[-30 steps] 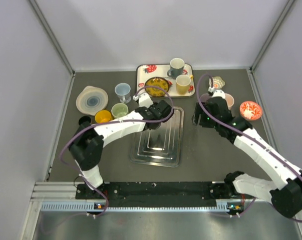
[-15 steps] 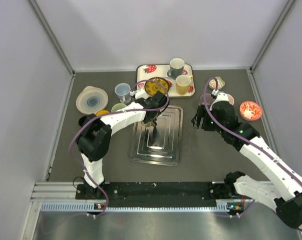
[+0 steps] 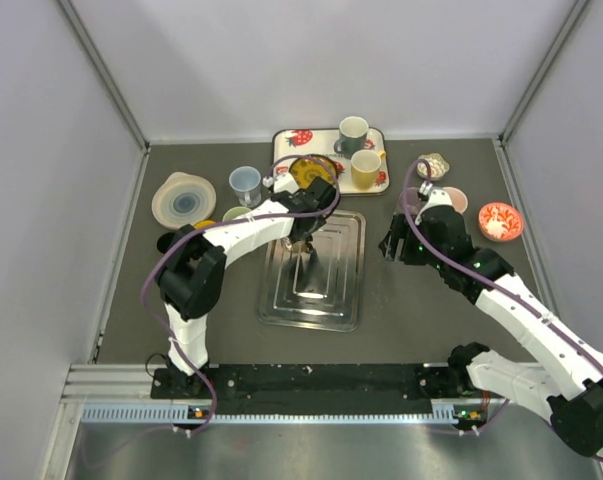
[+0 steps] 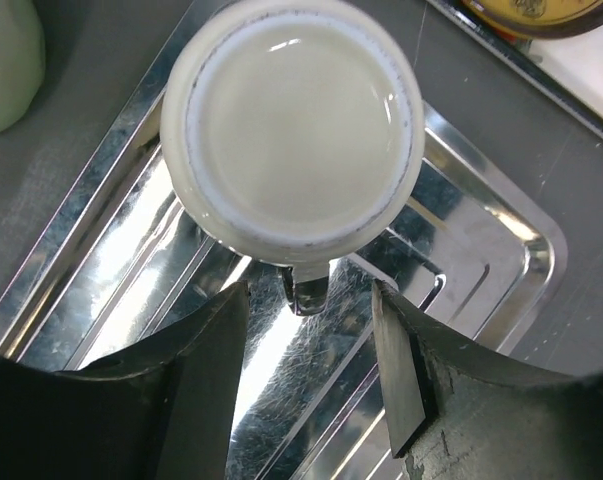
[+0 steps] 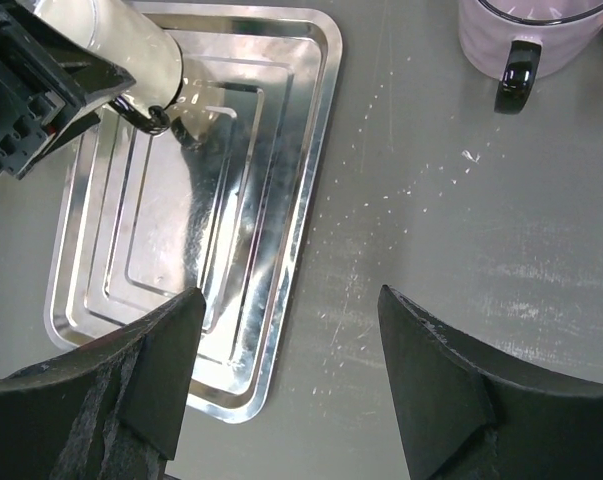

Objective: Turn the mug right side up

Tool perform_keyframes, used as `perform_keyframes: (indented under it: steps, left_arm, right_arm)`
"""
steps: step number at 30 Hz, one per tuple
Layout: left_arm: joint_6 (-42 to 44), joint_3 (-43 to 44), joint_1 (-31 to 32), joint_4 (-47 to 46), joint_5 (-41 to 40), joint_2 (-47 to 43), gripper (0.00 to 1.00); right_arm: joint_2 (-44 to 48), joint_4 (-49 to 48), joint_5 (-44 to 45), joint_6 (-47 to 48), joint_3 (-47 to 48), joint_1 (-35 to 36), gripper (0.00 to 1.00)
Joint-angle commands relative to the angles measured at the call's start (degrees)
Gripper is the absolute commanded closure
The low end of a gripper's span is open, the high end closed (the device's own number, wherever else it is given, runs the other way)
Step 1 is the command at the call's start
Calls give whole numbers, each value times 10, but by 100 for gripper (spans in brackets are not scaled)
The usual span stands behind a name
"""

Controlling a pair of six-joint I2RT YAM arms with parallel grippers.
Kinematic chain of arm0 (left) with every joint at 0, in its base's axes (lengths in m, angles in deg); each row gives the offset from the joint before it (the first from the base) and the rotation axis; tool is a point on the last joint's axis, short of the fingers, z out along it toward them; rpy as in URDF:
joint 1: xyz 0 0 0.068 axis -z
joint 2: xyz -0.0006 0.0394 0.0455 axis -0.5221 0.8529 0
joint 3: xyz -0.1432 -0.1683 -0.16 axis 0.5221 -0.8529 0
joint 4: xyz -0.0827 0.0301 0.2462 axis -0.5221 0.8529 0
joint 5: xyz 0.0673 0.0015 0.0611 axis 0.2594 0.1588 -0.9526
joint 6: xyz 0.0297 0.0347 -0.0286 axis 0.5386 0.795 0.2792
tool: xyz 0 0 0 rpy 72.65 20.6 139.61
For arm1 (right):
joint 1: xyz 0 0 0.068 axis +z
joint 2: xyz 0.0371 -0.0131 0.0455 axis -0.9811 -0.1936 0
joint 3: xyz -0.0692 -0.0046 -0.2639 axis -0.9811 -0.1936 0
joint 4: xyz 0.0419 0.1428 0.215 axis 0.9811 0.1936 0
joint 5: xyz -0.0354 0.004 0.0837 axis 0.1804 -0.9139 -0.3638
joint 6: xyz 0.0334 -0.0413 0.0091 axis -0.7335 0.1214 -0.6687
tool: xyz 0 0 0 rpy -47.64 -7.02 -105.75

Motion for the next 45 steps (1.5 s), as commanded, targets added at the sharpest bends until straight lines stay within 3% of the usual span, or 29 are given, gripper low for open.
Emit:
perform_keyframes:
  steps: [1, 12, 17, 21, 22, 24, 33, 41, 45]
  left_arm:
    - [-12, 34, -15, 1, -3, 11, 43]
    - [-15, 55, -31, 9, 7, 37, 51]
    - [-10, 47, -30, 9, 9, 37, 69]
    - [-8, 27, -32, 2, 11, 31, 77]
    - [-8, 23, -32, -1, 14, 30, 82]
    - [4, 9, -32, -18, 17, 22, 100]
    - [119, -61, -22, -84, 110, -86, 100]
    - [169, -260, 6, -315, 247, -294, 100]
    - [162, -369, 6, -458, 303, -381, 100]
  right_arm:
    - [5, -25, -12, -5, 2, 3, 30]
    - [28, -16, -13, -4, 3, 4, 30]
    - [28, -17, -15, -4, -2, 3, 30]
    - [29, -16, -16, -6, -3, 4, 30]
    - [29, -16, -17, -5, -4, 4, 30]
    - [32, -15, -20, -7, -4, 4, 30]
    - [56, -11, -47, -12, -6, 4, 30]
    - [81, -20, -121, -36, -12, 3, 30]
    - [120, -105, -204, -76, -59, 3, 30]
